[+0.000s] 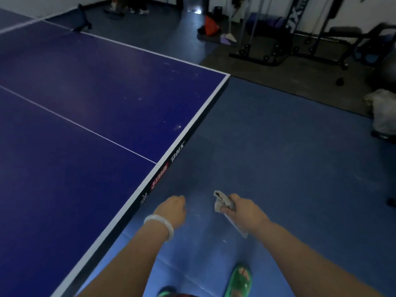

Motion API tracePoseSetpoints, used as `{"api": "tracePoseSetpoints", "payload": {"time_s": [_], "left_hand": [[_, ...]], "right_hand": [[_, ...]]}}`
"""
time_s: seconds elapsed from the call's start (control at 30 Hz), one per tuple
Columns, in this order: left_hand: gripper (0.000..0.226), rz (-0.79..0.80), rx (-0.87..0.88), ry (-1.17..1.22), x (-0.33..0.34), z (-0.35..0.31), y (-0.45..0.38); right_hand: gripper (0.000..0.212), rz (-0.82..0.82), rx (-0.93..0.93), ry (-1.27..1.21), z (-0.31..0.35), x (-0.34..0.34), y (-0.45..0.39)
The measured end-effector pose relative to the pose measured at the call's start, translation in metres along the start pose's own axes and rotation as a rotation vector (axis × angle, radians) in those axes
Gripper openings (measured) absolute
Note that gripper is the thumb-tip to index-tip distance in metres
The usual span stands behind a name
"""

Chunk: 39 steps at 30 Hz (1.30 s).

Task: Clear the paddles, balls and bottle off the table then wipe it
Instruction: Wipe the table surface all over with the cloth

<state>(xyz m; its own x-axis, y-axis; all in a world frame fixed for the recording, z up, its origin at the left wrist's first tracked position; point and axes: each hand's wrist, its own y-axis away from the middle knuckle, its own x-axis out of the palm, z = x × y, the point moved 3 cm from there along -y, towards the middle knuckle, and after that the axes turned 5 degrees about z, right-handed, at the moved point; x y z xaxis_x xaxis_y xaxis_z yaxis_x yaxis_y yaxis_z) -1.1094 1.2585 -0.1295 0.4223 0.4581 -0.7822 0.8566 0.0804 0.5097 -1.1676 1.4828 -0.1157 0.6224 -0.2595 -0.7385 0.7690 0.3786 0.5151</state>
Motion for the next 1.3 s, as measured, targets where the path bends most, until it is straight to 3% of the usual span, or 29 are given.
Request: {"api": "tracePoseSetpoints", "payload": {"time_s": [0.3,0.47,0.63,0.73,0.87,0.93,1.03,1.1,1.3], "left_hand": [[0.017,-0.182,-0.326,0.164,-0.015,-0.022,-0.025],[0.025,-0.285,-0.496,0.114,-0.036,0.012,-0.034],[0.033,-0.446,-0.642,0.130,-0.076,0.063,-0.062],[0.042,-0.441,-0.761,0.160,-0.094,0.095,-0.078],[0.056,-0.360,-0.927,0.282,-0.097,0.130,-0.088],[0.060,-0.328,-0.987,0.329,-0.092,0.142,-0.088],[0.063,-0.304,-1.058,0.373,-0.079,0.155,-0.083],[0.063,-0.314,-1.076,0.382,-0.071,0.160,-0.080],[0.065,-0.435,-1.172,0.380,-0.069,0.166,-0.089]], "right_hand": [[0.033,0.220,-0.204,-0.012,0.006,-0.076,-0.111],[0.031,0.330,-0.345,-0.042,0.060,-0.086,-0.161],[0.027,0.330,-0.524,-0.046,0.126,-0.100,-0.210],[0.029,0.298,-0.657,-0.017,0.168,-0.107,-0.239],[0.045,0.206,-0.931,0.178,0.222,-0.103,-0.267],[0.057,0.253,-1.032,0.380,0.236,-0.089,-0.278],[0.063,0.430,-0.995,0.721,0.232,-0.061,-0.300],[0.062,0.465,-0.965,0.809,0.227,-0.049,-0.312],[0.057,0.110,-1.039,0.807,0.243,-0.020,-0.317]]}}
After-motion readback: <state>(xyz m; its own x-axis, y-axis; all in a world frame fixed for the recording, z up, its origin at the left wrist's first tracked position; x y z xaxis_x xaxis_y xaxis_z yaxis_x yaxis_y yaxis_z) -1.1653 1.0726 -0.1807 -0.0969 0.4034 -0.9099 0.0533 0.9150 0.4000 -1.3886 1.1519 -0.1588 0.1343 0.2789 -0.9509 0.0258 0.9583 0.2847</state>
